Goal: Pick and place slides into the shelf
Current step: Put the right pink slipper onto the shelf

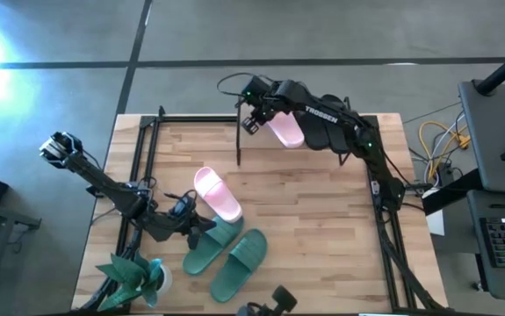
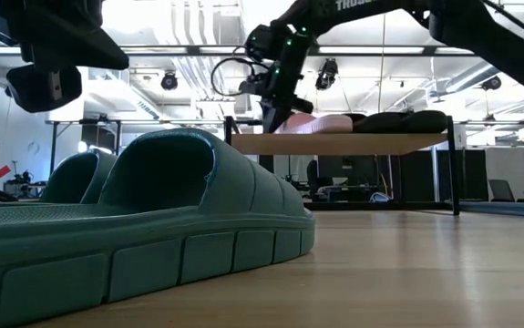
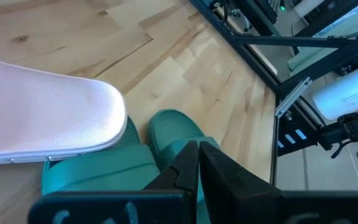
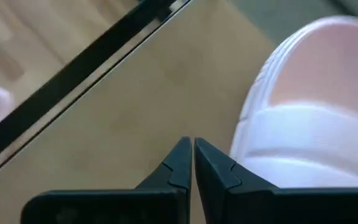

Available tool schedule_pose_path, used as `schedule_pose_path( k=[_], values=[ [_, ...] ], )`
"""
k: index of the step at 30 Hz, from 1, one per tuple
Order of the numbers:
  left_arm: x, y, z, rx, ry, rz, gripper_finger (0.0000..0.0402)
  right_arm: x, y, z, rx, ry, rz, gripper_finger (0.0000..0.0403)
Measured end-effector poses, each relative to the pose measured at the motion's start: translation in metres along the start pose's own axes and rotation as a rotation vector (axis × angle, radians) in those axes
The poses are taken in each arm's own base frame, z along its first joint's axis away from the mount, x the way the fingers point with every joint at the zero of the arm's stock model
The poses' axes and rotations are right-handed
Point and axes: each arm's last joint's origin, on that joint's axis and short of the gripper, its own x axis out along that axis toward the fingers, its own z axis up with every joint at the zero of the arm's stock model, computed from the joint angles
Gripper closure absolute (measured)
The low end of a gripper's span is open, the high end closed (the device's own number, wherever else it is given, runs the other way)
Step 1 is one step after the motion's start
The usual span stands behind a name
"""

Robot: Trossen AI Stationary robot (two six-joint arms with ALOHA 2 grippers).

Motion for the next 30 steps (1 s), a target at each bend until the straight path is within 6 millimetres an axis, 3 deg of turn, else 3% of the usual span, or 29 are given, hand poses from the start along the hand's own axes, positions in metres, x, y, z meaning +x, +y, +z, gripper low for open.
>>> schedule_pose_path(
  k=[5,8,13,16,20,30],
  values=[
    [-0.002,0.0,0.002,-0.003,-0.009,-0.004,0.0402,-0.002,0.014,-0.002,-0.017,-0.01,0.034,0.039],
    [-0.003,0.0,0.003,-0.005,-0.025,-0.001,0.0402,-0.02,0.02,0.008,-0.024,-0.147,0.034,0.039],
    [-0.005,-0.003,0.013,-0.038,-0.079,-0.004,0.0402,-0.049,0.003,0.025,0.031,-0.327,-0.035,0.039],
    [-0.009,-0.005,0.034,-0.099,-0.183,-0.001,0.0402,-0.041,-0.023,0.026,0.054,-0.264,-0.006,0.039],
    [-0.012,0.01,0.071,-0.144,-0.305,0.04,0.0402,-0.023,-0.052,0.022,0.055,-0.143,-0.053,0.039],
    [-0.02,0.055,0.15,-0.161,-0.474,0.017,0.0402,-0.013,-0.097,0.023,-0.036,-0.089,-0.113,0.039]
  ],
)
